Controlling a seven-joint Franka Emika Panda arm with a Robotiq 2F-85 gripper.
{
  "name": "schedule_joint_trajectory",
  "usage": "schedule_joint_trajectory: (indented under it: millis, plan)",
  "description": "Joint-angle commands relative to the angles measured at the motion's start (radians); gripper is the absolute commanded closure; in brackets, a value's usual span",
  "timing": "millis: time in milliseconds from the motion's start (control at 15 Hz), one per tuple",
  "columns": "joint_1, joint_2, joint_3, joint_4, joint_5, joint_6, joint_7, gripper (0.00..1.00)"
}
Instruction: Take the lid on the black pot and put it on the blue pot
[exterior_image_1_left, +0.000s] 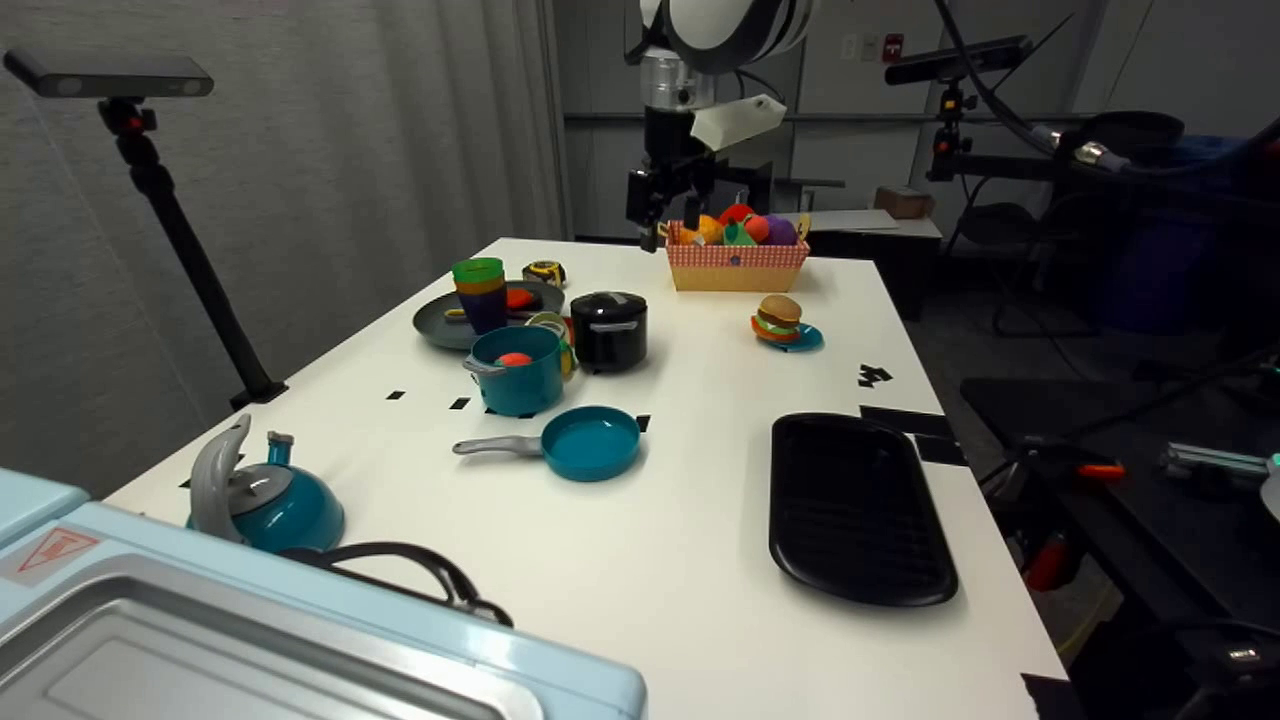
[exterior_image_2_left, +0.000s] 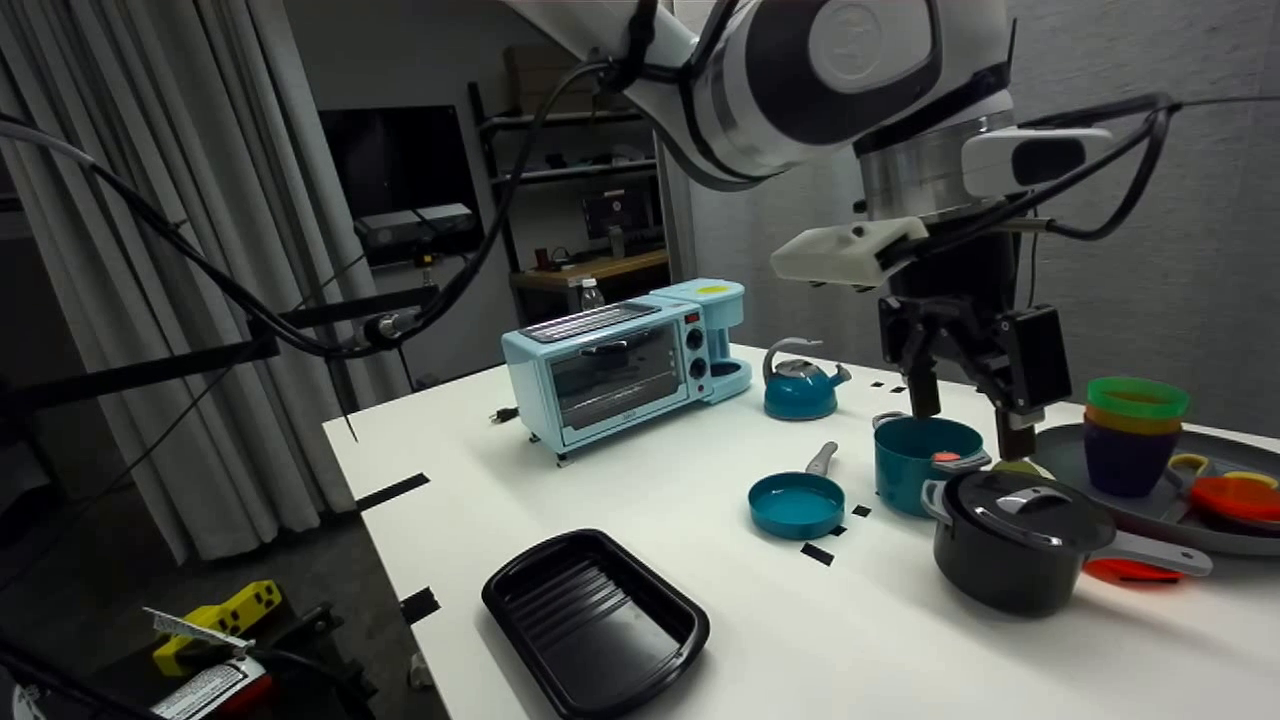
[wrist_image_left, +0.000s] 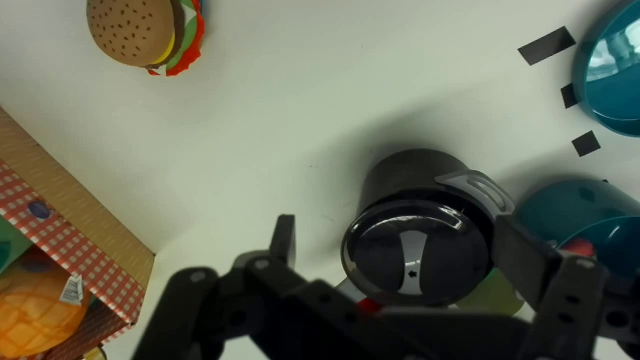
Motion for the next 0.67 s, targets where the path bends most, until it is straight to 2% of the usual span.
schedule_joint_trajectory:
  millis: [0, 333, 600]
  plan:
    - [0.001, 0.008, 0.004, 0.010, 0.017, 0.000, -0.019, 0.00]
    - [-0.024, 0.073, 0.080, 0.091, 0.123, -0.029, -0.111, 0.00]
    - [-0.027, 0.157, 0.087, 0.185, 0.140, -0.024, -0.111, 0.00]
